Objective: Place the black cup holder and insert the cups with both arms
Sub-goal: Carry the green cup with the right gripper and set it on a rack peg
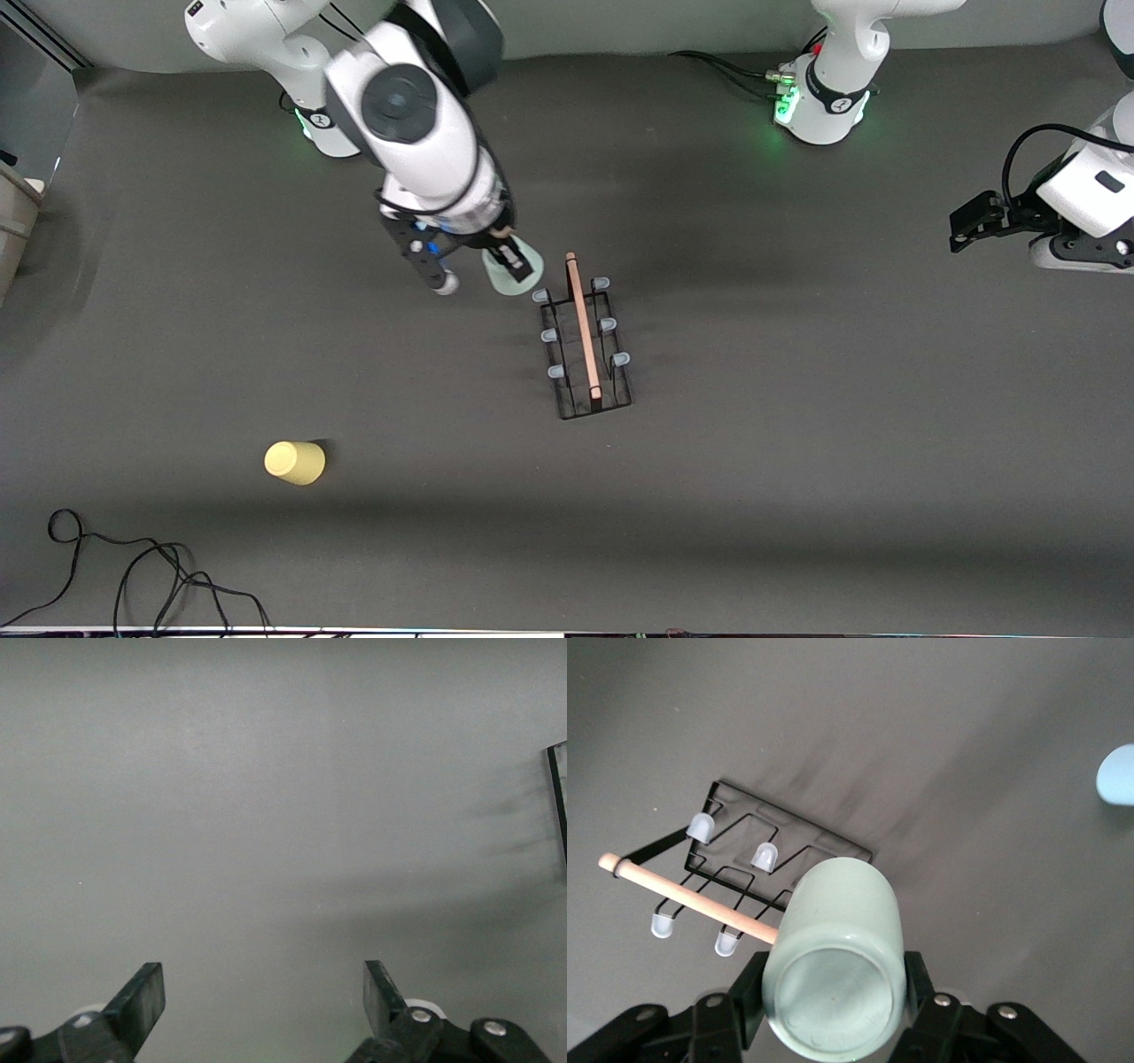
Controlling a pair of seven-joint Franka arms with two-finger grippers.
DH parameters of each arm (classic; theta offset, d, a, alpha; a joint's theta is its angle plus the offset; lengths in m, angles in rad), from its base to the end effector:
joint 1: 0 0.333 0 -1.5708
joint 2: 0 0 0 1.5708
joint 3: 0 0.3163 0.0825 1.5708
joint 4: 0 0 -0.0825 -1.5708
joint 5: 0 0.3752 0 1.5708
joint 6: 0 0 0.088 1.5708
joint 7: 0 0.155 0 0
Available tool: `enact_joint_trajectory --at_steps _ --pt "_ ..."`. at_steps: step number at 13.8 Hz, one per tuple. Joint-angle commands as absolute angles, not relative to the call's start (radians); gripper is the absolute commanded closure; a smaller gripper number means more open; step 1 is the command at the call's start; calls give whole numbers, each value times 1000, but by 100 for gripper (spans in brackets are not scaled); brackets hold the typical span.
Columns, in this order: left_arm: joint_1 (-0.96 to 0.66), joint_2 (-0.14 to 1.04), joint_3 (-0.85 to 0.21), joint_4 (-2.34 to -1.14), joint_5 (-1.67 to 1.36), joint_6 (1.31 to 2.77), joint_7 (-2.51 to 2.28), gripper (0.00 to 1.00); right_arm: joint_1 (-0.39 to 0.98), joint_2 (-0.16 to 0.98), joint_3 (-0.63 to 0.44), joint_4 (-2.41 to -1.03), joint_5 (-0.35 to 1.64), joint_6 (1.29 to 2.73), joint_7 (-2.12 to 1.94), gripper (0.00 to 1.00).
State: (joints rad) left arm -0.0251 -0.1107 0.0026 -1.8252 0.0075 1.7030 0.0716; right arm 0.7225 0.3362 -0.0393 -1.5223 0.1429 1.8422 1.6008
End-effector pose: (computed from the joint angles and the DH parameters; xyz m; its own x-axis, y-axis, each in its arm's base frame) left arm 0.5163 -0.0105 0.5284 0.9954 -0.0950 -0.0120 -0.0950 -0.9955 -0.0063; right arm 0.4921 0.4270 0.4218 0.5721 -0.8109 -0.1231 -0.8153 -0.5786 0.0219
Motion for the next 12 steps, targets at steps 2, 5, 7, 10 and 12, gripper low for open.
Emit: enact_joint_trajectory --at_steps 2,5,7,10,12 --pt "-25 -135 6 -1852 23 1727 83 0 749 362 -54 -1577 153 1939 1644 100" --pt "-23 -132 9 -1848 23 1738 83 0 750 399 -54 -1617 143 2002 1637 100" --pt "-23 -129 9 -1848 23 1740 83 0 749 411 -54 -1647 143 2049 1635 100" --pt "-21 -107 12 -1839 23 1749 84 0 750 466 -52 -1647 144 2097 1634 100" --pt "-23 -107 12 -1841 23 1747 84 0 753 506 -52 -1643 144 2120 1632 79"
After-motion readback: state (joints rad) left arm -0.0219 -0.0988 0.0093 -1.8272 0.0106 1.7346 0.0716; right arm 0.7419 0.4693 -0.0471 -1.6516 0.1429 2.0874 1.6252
